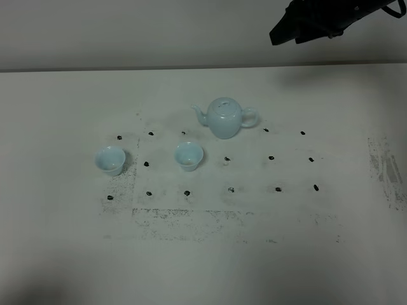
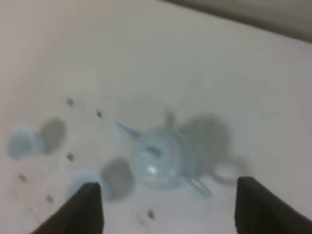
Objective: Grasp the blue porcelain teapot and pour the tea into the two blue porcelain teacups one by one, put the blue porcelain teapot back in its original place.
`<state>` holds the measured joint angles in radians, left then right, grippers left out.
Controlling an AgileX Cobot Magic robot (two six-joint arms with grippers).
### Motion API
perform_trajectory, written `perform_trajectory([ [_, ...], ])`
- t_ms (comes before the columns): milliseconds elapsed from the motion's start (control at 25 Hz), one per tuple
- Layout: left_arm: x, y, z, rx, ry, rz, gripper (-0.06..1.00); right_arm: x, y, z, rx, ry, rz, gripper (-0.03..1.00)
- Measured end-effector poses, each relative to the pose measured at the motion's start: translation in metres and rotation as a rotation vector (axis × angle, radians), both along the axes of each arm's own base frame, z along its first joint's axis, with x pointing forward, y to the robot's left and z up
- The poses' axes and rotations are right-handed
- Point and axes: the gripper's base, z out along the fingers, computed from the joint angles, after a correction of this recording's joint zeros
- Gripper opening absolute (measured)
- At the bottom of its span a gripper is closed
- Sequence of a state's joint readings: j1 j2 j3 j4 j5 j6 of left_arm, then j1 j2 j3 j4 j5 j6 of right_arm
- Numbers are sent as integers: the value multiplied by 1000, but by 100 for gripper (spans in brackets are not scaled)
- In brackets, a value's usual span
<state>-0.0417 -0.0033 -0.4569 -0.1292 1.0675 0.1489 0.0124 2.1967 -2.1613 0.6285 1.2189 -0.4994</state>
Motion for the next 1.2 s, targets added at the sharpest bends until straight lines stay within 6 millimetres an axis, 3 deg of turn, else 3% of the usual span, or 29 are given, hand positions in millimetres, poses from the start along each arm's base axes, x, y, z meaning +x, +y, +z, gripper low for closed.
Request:
perform_trajectory([
  [280,0,0,0,0,0,0,61,-10,49,-12,-258,18,61,59],
  [440,0,0,0,0,0,0,61,-13,66,-15,-424,-3,41,59],
  [640,0,0,0,0,0,0,61,-8,73,-12,-608,-121,-34,59],
  [840,0,0,0,0,0,0,61,5,68,-10,-656,-240,-142,59],
  [1200,0,0,0,0,0,0,61,25,82,-76,-685,-234,-64,59],
])
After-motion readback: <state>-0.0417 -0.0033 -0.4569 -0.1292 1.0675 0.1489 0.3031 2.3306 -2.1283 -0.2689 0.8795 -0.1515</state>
